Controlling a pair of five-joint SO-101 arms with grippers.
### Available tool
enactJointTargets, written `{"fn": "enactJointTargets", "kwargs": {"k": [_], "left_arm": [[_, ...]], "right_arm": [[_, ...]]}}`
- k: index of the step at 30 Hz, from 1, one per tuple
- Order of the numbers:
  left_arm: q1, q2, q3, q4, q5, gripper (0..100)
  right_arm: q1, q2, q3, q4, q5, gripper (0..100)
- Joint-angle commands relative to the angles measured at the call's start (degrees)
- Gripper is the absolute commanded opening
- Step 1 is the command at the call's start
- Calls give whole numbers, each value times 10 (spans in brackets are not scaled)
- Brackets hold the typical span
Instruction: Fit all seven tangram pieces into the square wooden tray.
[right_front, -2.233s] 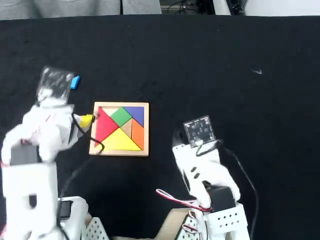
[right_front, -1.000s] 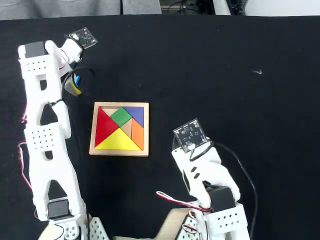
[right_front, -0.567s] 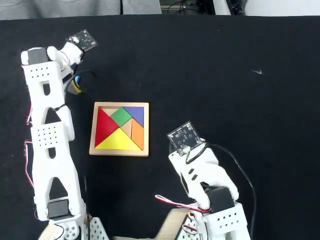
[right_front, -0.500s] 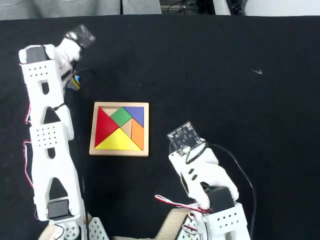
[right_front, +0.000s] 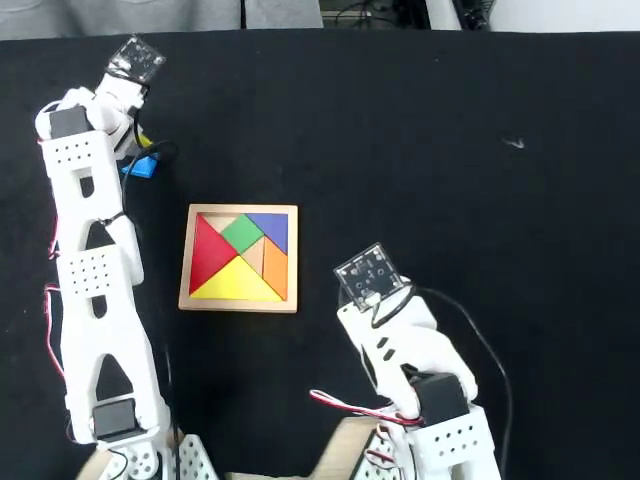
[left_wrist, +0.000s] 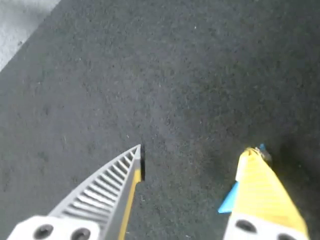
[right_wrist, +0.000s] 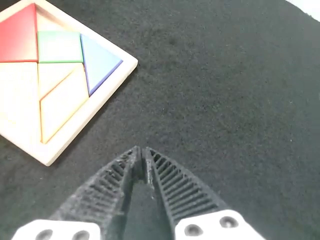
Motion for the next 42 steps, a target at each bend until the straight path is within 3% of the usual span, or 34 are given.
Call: {"fn": "enactJointTargets", "kwargs": {"k": [1, 9, 13, 17, 22, 26, 31, 36, 42], "left_arm": [[-3, -11, -7, 45, -67, 300], [-8, -17, -7, 139, -135, 300], [-8, -22, -56, 138, -105, 300], [-7, -69, -45, 64, -44, 300], [-20, -46, -19, -92, 63, 300], [-36, 10, 13, -178, 71, 299], [-36, 33, 7, -89, 67, 299], [-31, 40, -50, 33, -35, 299], [-9, 33, -51, 154, -79, 299]], "right_arm": [[-9, -46, 0, 2, 6, 12], [-9, -46, 0, 2, 6, 12], [-9, -46, 0, 2, 6, 12], [-9, -46, 0, 2, 7, 12], [-9, -46, 0, 2, 7, 12], [-7, -46, 0, 2, 7, 12], [-8, -46, 0, 2, 7, 12], [-8, -46, 0, 2, 7, 12], [-8, -46, 0, 2, 7, 12]]}}
